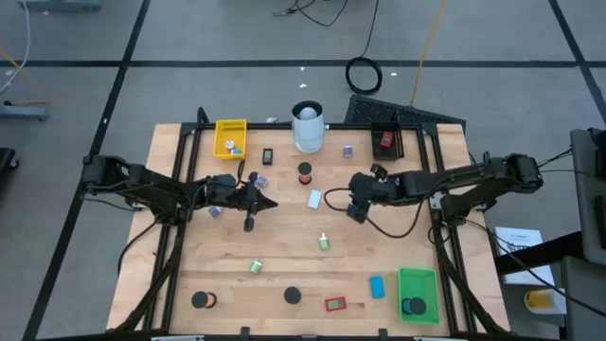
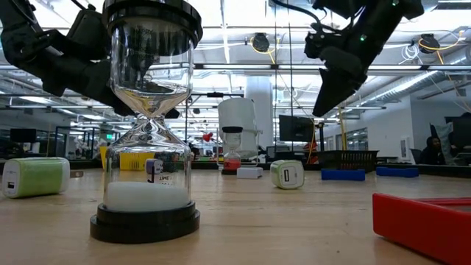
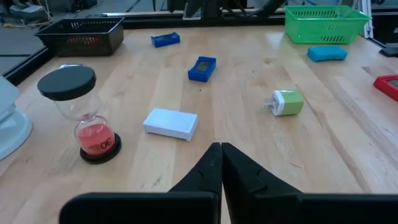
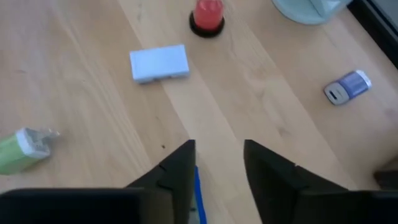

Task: Pick & Place Office items
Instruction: Put the blue timer into the black bin

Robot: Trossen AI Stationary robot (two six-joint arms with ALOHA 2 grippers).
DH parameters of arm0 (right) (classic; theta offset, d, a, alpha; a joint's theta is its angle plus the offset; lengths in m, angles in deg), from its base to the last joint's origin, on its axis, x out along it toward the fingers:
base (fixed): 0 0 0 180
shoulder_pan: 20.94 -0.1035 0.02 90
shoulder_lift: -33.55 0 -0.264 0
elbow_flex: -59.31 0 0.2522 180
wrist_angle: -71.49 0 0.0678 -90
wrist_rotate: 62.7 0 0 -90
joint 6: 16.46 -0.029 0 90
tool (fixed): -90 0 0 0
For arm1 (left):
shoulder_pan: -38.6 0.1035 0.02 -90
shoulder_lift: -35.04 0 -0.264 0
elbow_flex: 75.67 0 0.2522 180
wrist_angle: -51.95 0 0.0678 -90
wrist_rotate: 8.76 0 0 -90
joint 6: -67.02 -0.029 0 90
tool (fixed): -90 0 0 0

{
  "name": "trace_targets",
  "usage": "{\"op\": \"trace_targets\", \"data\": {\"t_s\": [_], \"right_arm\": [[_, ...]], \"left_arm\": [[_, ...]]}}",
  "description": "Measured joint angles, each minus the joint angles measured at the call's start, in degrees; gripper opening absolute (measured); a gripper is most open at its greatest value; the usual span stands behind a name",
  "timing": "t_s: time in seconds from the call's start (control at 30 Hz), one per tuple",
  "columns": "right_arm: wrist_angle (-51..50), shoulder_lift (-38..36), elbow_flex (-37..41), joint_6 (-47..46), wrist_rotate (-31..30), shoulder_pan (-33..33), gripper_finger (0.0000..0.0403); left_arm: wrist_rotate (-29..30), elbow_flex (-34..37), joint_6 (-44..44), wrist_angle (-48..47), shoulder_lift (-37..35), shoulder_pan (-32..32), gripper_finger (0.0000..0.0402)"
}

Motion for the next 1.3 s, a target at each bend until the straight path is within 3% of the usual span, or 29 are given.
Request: {"op": "trace_targets", "data": {"t_s": [0.3,0.53,0.8,1.3], "right_arm": [[-3.26,0.85,0.02,-0.30,-0.09,1.40,0.0236],[-2.97,2.72,0.09,1.45,1.01,3.71,0.0278],[1.80,7.69,0.09,7.14,10.60,5.14,0.0278],[-0.63,16.25,0.16,7.57,10.85,2.49,0.0272]], "left_arm": [[0.00,0.00,0.00,0.18,0.00,-0.01,0.0040],[0.00,0.00,0.00,0.24,0.00,-0.01,0.0052],[0.00,0.00,0.00,0.29,0.00,-0.01,0.0051],[0.01,-0.04,-0.02,1.18,-0.02,-0.01,0.0051]]}}
